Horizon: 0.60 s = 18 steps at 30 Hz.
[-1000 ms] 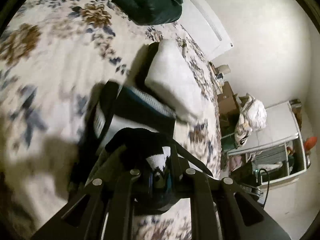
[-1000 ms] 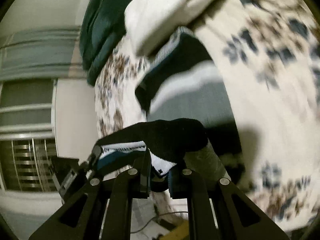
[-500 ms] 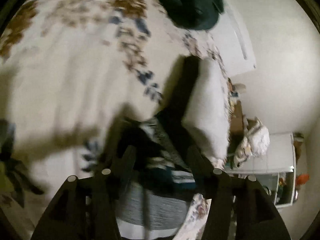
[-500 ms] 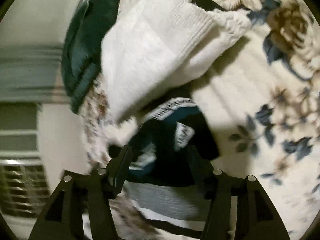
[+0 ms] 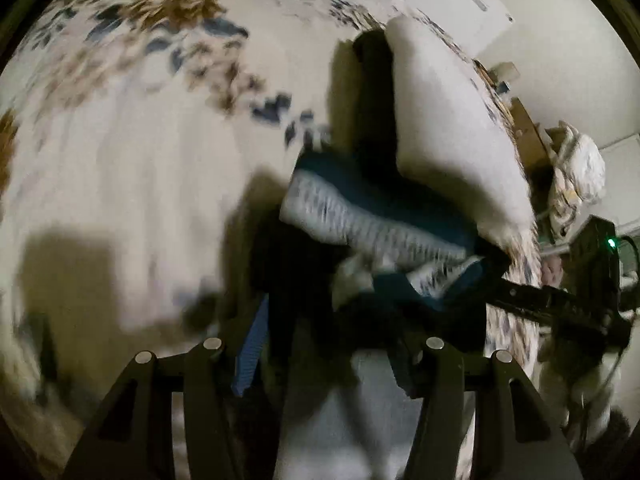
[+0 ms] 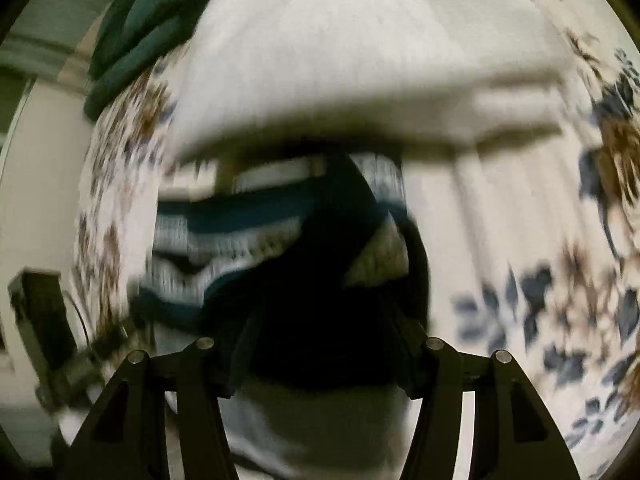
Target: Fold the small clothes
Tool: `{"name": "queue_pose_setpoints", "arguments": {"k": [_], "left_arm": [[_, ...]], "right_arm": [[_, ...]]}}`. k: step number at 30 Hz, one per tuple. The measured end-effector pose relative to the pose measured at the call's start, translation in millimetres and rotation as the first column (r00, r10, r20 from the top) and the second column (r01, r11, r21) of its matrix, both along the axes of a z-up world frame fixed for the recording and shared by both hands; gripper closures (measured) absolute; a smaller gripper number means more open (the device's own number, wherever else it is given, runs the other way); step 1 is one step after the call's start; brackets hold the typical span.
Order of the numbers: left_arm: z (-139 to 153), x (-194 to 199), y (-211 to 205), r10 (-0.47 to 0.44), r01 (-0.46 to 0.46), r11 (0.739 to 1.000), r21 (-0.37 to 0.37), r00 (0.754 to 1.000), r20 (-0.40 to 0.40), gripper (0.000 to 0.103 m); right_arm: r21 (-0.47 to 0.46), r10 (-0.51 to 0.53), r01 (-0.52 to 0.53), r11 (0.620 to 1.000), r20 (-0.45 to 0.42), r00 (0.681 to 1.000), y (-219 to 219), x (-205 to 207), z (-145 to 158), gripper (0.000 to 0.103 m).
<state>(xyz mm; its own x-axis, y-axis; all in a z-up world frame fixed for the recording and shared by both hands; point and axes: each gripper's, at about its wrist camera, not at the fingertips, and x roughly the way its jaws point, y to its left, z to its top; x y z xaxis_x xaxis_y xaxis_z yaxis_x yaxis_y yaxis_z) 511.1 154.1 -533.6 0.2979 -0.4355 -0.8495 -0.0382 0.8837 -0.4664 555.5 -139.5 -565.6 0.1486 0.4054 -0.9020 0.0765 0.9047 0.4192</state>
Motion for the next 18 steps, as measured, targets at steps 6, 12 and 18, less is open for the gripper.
{"name": "queue_pose_setpoints", "arguments": {"k": [6, 12, 18], "left_arm": [[19.4, 57.3, 14.1, 0.057, -0.056, 0.998, -0.016, 0.997, 0.059, 0.052], [20.0, 15.4, 29.8, 0.006, -0.005, 0.999, -0.036, 0.999, 0.032, 0.052], [-15.0, 18.2, 4.9, -0.038, 0.037, 0.999, -0.024, 0.999, -0.019, 0.052]], "right_arm": [[0.056, -0.175, 0.174, 0.983, 0.018, 0.984, -25.1, 33.9, 11.2, 0.043], [0.070, -0.194, 0.195, 0.978, -0.017, 0.981, -55.4, 1.9, 14.2, 0.043], [0.144, -0.227, 0.241, 0.960, -0.107, 0.968, -52.0, 4.7, -30.4, 0.043]]}}
